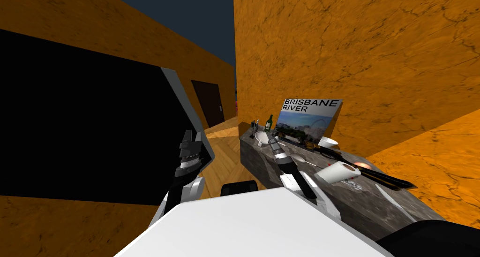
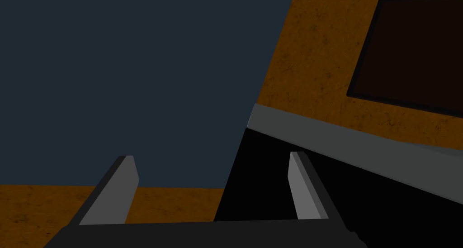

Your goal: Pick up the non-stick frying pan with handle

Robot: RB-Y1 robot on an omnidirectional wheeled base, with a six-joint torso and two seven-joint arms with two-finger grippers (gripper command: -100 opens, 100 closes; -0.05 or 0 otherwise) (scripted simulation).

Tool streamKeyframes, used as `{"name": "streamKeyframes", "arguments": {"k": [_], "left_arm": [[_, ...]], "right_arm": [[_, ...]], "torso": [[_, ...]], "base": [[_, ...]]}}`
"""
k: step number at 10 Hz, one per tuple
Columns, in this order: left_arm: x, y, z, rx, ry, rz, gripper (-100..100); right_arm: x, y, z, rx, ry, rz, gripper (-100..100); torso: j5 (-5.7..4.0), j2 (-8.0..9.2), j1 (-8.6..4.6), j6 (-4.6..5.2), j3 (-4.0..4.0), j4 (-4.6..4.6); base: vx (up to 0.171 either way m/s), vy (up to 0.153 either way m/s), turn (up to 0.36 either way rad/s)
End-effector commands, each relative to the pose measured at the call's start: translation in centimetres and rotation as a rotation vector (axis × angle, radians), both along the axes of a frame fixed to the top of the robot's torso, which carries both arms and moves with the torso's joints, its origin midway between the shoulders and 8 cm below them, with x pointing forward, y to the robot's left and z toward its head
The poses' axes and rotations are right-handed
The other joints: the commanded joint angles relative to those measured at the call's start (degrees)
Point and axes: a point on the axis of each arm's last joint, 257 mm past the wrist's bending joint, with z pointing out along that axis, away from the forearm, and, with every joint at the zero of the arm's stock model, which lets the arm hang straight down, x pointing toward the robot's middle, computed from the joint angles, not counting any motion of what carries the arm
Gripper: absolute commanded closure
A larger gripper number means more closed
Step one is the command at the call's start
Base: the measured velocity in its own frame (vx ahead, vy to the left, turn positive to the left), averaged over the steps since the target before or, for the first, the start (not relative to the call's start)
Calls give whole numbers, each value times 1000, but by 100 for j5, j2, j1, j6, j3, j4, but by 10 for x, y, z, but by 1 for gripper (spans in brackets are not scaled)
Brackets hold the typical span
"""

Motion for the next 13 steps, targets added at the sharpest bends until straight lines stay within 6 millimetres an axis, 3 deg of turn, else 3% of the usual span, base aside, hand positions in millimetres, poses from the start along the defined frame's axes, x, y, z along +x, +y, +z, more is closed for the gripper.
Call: {"name": "streamKeyframes", "arguments": {"k": [1, 8, 13], "left_arm": [[0, 0, 0, 0, 0, 0, 0], [0, 0, 0, 0, 0, 0, 0], [0, 0, 0, 0, 0, 0, 0]], "right_arm": [[3, 0, -14, -77, 41, 3, -100], [7, -4, -53, -322, 152, 22, -100], [7, -22, -97, -574, 260, 26, -100]], "torso": [[0, 0, 0, 0, 0, 0], [-1, -2, -3, -1, -2, -1], [0, -6, -3, 2, -3, -1]], "base": [[-35, 45, 71], [-26, 38, 56], [-22, 38, 69]]}}
